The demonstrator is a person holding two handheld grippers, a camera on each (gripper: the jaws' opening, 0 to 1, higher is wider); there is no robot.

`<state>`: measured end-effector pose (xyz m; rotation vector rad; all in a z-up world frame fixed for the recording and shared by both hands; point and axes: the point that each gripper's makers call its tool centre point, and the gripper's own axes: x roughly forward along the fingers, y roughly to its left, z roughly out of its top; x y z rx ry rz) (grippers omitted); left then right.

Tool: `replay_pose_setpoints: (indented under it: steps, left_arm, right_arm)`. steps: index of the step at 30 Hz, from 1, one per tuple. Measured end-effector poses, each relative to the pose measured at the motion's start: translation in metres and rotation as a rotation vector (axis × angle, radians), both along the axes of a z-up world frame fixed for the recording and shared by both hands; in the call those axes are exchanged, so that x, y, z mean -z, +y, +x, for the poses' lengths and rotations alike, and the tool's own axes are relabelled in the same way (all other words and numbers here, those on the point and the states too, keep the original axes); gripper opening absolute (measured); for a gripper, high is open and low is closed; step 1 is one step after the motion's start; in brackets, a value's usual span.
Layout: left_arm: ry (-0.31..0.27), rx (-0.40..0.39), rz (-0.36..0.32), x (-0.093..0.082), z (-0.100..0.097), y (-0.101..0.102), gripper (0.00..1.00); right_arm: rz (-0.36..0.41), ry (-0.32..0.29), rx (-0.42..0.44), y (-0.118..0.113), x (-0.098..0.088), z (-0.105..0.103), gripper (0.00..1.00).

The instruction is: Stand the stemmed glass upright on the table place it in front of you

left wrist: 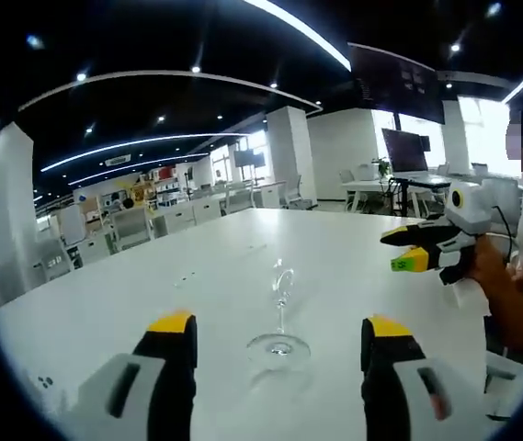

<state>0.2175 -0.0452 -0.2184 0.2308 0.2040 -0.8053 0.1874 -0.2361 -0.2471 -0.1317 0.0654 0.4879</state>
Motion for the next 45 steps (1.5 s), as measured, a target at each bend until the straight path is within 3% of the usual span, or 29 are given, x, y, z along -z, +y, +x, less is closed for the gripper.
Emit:
replay_pose_setpoints:
  steps: [11, 14, 21, 30, 45]
  left_arm:
    - [0.028, -0.001, 0.018, 0.005, 0.002, 0.000, 0.74]
    - [0.036, -0.002, 0.033, 0.005, 0.006, 0.002, 0.74]
    - [0.045, -0.005, 0.060, 0.007, 0.008, 0.004, 0.74]
    - [0.056, -0.004, 0.082, 0.008, 0.011, 0.005, 0.74]
    - [0.079, 0.015, 0.117, 0.014, 0.018, -0.001, 0.75]
  right_arm:
    - [0.016, -0.002, -0.005, -0.001, -0.002, 0.000, 0.42]
    - [0.054, 0.024, -0.024, 0.000, -0.002, 0.000, 0.41]
    - [0.054, 0.075, -0.046, 0.005, 0.005, 0.003, 0.46]
    - [0.014, 0.104, -0.053, 0.010, 0.015, 0.003, 0.52]
    - [-0.056, 0.133, -0.042, 0.012, 0.026, 0.004, 0.51]
